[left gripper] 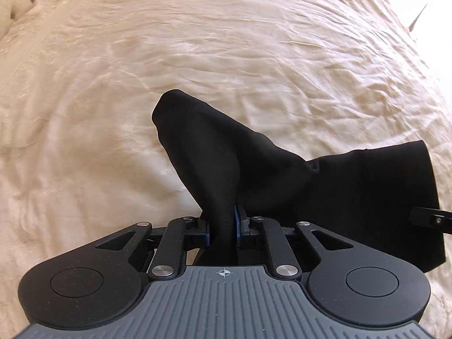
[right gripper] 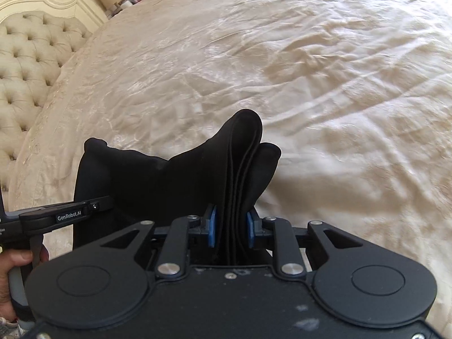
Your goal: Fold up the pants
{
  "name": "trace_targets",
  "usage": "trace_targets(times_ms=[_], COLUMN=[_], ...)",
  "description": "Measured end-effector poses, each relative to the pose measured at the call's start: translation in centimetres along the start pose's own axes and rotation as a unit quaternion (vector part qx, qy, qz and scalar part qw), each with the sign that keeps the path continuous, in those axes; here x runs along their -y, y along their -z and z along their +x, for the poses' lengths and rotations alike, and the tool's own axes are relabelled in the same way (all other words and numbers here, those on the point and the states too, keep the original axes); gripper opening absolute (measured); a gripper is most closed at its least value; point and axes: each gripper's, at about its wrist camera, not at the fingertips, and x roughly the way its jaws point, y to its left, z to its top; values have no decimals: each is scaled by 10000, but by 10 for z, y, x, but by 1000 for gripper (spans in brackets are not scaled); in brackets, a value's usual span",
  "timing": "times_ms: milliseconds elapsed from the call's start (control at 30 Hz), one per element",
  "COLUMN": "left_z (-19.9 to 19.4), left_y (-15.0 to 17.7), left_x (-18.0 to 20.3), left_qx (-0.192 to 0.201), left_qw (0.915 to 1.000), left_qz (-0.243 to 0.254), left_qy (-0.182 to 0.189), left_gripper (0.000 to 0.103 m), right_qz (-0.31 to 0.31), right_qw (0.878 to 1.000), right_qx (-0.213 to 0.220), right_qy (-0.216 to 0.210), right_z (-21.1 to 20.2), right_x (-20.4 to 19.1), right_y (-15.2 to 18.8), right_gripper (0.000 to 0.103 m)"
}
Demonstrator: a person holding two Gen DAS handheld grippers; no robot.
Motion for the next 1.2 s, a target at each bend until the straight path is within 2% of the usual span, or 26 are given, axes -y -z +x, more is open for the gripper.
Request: trace_targets(times_ms=[167, 267, 400, 467, 567, 733, 867, 1067, 1200], left_z=[2, 7, 23, 35, 51, 61, 55, 18, -7], left_y=[-11, -12, -6, -2, 3, 7, 7, 17, 30], left_x=[-76, -117, -155, -167, -177, -179, -189, -194, -188], left_qx=[58, -23, -267, -446, -564, -531, -402, 22, 138], left_qw=[9979, 9958, 9939, 9931, 9924, 9932, 9944, 9910, 9881], left_qz=[-377, -630, -829, -909, -989, -924, -902, -977, -1072], left_qy=[-533, -667, -677, -586, -472, -460, -363, -920, -1095], left_gripper=[14, 15, 16, 28, 38, 48, 49, 49, 49], right_qz=[-557, -879, -1022, -1031, -978, -446, -490, 10, -27], right_qw=[9973, 9940, 9926, 9932, 9923, 9963, 9962, 9978, 9954], right_qx=[-212, -341, -470, -526, -664, -618, -539, -257, 54], right_qy=[-435, -553, -468, -146, 365, 394, 473, 613, 960], right_z=[55, 83, 116, 133, 161, 173, 167, 147, 124], right_x=[-80, -125, -158, -162, -152, -137, -142, -133, -131], right_y=[-20, -25, -25, -25, -20, -17, -15, -17, -13], right_gripper=[22, 22, 23, 25, 36, 38, 40, 42, 46])
